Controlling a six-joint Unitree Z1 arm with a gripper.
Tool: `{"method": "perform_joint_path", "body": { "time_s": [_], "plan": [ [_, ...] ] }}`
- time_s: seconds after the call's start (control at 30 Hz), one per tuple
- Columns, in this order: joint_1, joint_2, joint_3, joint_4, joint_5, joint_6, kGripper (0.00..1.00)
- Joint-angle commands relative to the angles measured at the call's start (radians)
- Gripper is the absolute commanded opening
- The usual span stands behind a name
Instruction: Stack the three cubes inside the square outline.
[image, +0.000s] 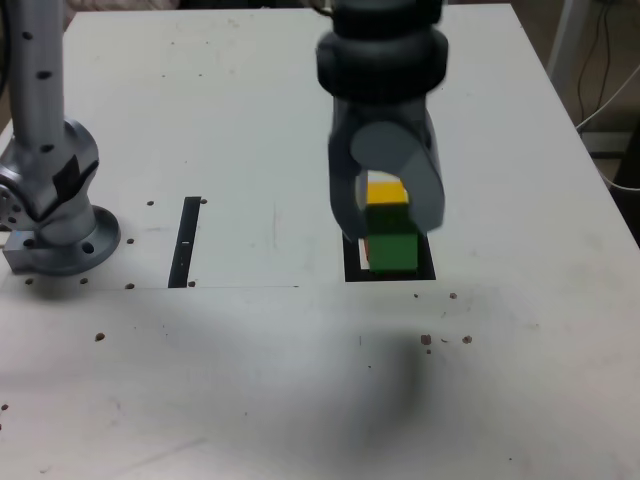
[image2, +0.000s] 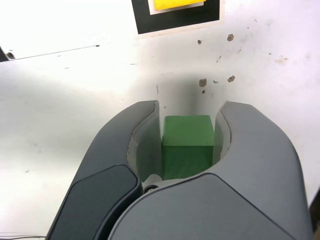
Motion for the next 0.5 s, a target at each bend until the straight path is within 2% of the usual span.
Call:
{"method": "perform_joint_path", "body": {
  "time_s": [0.0,0.17,0.47],
  "plan": [
    [0.019,-0.014,0.004,0.01,0.003,0.014,0.0],
    [0.071,-0.013,0.004,0.027,0.005,0.063,0.0],
    [0.2,0.011,-0.027,0.055,0.041,0.16,0.0]
  ]
}}
